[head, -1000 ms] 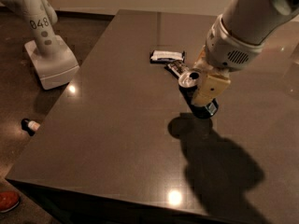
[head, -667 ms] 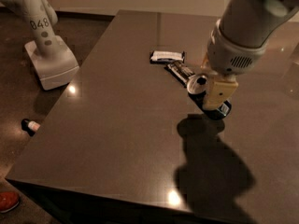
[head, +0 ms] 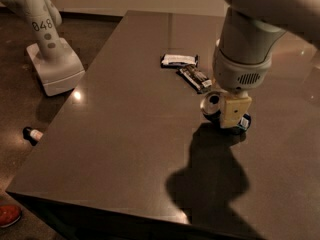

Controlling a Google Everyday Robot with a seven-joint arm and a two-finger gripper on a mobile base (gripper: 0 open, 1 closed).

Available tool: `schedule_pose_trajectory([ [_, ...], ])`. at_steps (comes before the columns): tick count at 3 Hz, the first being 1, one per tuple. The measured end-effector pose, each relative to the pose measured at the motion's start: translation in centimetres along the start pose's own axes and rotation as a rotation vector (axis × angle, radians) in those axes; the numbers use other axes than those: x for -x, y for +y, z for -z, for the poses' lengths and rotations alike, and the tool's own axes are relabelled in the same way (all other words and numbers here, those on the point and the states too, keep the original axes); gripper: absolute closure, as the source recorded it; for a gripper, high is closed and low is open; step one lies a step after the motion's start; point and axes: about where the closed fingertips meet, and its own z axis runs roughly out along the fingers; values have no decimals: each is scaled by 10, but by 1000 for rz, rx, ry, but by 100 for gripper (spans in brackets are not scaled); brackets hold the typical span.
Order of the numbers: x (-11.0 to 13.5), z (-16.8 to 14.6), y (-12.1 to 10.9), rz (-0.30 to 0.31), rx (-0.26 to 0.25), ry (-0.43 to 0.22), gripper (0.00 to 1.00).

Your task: Knock pepsi can over

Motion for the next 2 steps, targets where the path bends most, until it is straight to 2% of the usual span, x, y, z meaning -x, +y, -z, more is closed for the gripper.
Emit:
schedule_pose_trajectory([
  [1,2,-8,5,39,16,28,29],
  [2,12,-23,16,110,50,52,0],
])
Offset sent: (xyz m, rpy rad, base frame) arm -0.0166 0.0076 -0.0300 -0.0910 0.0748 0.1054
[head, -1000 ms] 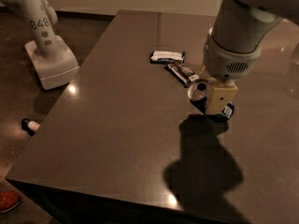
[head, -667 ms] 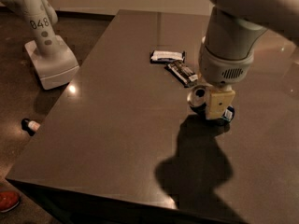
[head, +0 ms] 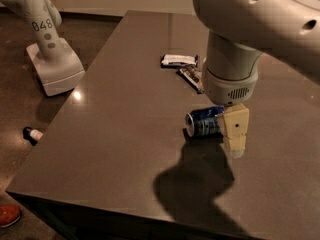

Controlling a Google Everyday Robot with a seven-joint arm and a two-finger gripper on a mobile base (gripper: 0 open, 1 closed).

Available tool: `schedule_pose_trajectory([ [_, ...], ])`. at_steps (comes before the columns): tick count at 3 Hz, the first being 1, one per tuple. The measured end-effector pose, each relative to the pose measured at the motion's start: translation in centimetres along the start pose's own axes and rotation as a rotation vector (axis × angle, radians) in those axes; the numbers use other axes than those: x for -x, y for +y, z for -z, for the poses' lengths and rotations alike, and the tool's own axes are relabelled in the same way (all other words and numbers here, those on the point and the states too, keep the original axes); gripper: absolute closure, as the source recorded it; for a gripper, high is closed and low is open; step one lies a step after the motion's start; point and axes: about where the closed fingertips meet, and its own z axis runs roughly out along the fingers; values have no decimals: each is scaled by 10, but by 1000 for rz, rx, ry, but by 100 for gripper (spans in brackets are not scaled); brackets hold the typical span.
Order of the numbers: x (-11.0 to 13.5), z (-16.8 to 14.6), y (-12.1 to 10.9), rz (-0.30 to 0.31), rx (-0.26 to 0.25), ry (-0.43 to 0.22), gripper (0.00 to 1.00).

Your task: Knock pepsi can over

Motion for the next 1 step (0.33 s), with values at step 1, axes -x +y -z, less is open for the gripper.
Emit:
schedule_pose_trajectory([
  [1,0,0,0,1,0,0,0],
])
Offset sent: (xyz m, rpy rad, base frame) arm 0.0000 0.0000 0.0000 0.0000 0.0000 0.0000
